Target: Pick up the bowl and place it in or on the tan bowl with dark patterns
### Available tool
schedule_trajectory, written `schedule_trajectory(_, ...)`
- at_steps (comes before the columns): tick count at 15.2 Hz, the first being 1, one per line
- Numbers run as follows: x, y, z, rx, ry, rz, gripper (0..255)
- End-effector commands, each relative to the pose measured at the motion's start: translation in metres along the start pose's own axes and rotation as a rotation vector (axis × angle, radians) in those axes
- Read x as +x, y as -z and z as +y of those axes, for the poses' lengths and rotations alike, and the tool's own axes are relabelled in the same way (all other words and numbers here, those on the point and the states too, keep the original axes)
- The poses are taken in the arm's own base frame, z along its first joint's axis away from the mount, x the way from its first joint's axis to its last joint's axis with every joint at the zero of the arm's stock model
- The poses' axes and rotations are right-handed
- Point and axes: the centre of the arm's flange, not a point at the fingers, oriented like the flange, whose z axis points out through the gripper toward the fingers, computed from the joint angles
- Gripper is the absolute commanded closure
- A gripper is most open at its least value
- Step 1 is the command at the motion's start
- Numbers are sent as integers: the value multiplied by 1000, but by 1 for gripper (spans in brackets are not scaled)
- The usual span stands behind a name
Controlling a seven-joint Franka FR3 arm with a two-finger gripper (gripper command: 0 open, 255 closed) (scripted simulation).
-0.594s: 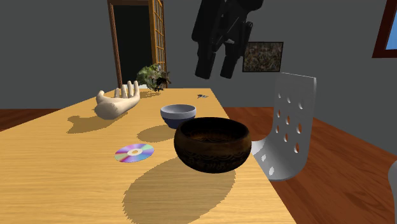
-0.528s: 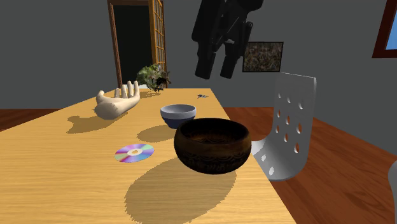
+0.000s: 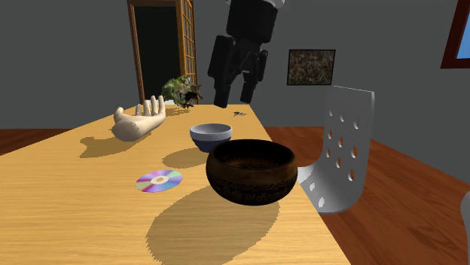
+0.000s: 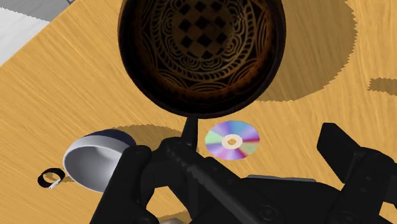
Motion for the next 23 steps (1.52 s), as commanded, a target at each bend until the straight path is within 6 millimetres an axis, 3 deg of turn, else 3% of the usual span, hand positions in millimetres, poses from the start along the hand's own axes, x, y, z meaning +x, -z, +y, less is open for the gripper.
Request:
schedule_trajectory(1, 22, -13, 13, -10, 7, -7, 0)
schedule_trajectory(20, 199, -127, 147, -90, 62, -81, 0)
schedule_trajectory(23, 198, -143, 149, -90, 62, -81, 0)
